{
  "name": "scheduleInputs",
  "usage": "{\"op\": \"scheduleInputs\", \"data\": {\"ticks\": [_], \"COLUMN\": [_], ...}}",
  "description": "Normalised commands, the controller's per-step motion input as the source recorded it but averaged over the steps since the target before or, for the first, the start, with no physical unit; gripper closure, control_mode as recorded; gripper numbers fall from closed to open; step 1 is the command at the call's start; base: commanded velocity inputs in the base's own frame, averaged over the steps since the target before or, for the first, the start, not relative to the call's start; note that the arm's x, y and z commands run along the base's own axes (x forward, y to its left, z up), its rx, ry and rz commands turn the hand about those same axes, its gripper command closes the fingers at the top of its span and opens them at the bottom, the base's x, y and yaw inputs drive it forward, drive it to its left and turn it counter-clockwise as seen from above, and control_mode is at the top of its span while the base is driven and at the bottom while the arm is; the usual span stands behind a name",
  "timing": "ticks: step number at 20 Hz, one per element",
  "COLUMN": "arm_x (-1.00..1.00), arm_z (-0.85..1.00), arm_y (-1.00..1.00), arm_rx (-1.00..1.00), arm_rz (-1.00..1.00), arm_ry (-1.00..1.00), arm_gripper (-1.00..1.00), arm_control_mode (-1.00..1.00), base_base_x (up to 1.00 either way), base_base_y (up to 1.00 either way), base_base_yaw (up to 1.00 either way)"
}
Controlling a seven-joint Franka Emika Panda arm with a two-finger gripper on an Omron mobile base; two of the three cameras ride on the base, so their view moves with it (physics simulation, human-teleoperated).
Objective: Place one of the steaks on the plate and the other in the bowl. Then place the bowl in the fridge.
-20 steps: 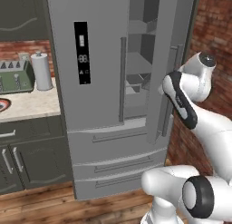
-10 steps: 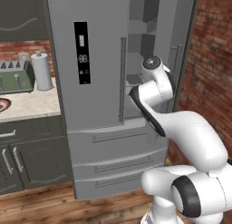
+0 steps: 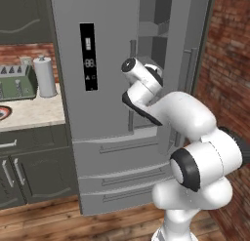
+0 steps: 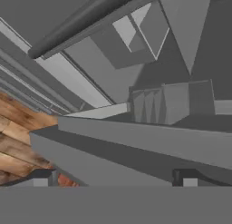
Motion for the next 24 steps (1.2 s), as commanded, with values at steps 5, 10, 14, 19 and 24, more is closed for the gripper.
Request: {"op": "scheduleInputs", "data": {"ticks": [5, 10, 14, 19, 24], "arm_x": [0.17, 0.33, 0.13, 0.01, 0.0], "arm_z": [-0.25, -0.11, -0.06, -0.01, 0.0], "arm_y": [-0.1, -0.12, -0.47, -0.53, -0.57], "arm_rx": [-0.1, -0.08, -0.09, -0.04, 0.0], "arm_rz": [-0.03, -0.04, -0.05, -0.03, -0.03], "arm_ry": [0.01, 0.0, 0.0, 0.0, 0.0], "arm_gripper": [-1.0, -1.0, -1.0, -1.0, -1.0], "arm_control_mode": [-1.0, -1.0, -1.0, -1.0, -1.0], "base_base_x": [0.0, 0.0, 0.0, 0.0, 0.0], "base_base_y": [0.0, 0.0, 0.0, 0.0, 0.0], "base_base_yaw": [0.0, 0.0, 0.0, 0.0, 0.0]}}
